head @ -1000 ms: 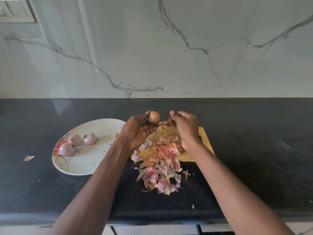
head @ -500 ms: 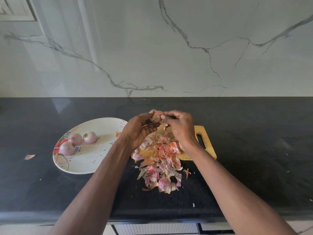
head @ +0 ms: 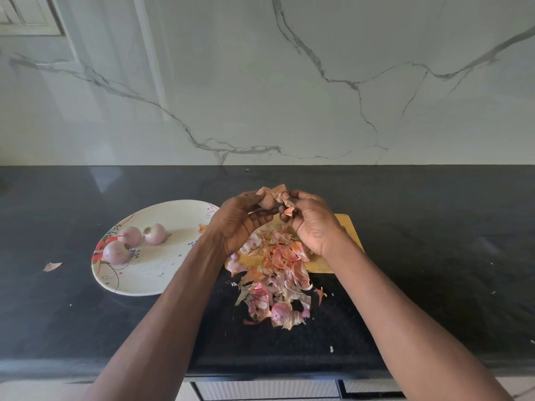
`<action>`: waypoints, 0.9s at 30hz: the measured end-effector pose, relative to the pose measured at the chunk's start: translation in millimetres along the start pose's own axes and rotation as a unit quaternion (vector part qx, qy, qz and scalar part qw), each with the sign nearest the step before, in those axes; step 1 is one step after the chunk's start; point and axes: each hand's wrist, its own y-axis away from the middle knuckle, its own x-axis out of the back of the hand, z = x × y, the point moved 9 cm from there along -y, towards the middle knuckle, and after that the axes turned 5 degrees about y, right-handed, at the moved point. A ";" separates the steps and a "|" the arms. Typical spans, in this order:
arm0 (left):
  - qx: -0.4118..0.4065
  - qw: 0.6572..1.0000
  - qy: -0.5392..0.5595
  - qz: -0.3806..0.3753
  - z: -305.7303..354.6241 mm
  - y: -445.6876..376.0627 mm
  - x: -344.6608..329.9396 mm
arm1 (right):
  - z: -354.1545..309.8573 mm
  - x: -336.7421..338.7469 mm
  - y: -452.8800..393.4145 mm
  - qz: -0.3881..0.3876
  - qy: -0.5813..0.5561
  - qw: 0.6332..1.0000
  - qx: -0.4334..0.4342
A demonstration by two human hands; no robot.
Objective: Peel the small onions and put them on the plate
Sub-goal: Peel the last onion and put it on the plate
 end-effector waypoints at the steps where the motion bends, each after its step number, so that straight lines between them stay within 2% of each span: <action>1: 0.000 1.000 0.009 0.004 0.3 -0.5 1.1 | 1.0 -0.1 -0.4 -0.002 -0.017 1.000 -0.008; 4: 0.000 0.999 0.032 0.019 1.4 -1.9 6.0 | 0.6 0.7 -0.5 -0.007 -0.060 0.998 -0.019; 6: -0.001 0.999 0.036 0.019 2.4 -1.9 7.1 | -2.0 4.5 -0.2 -0.003 -0.041 0.999 -0.014; 7: -0.001 0.999 0.034 0.015 2.7 -1.4 6.6 | -3.5 8.5 -0.5 0.004 -0.001 1.000 -0.009; 9: -0.003 1.000 0.021 0.004 3.3 -0.9 4.9 | -7.6 17.6 -1.0 0.029 0.149 0.988 0.004; 12: -0.013 1.000 0.017 -0.001 5.1 -2.1 4.7 | -9.4 21.9 0.2 0.040 0.388 0.921 0.002; 14: -0.019 0.999 0.031 0.002 5.9 -3.4 6.2 | -9.0 18.2 1.3 0.028 0.472 0.881 0.014; 15: -0.021 0.999 0.038 0.002 6.3 -3.7 6.7 | -12.4 15.7 2.5 0.032 0.472 0.880 0.039; 18: -0.020 0.999 0.043 0.002 5.6 -6.0 8.1 | -27.5 8.9 5.9 0.049 0.371 0.914 0.157; 20: -0.019 0.999 0.042 0.000 4.2 -6.1 6.7 | -32.8 1.8 9.3 0.053 0.383 0.892 0.235; 22: -0.021 0.999 0.037 -0.001 2.7 -6.2 4.9 | -33.6 -6.3 15.0 0.070 0.431 0.850 0.295; 24: -0.026 0.999 0.039 -0.003 1.7 -5.5 3.0 | -34.6 -7.4 19.4 0.094 0.427 0.836 0.332; 27: -0.035 0.998 0.047 -0.003 1.8 -5.0 2.8 | -32.1 -1.5 19.1 0.100 0.338 0.873 0.336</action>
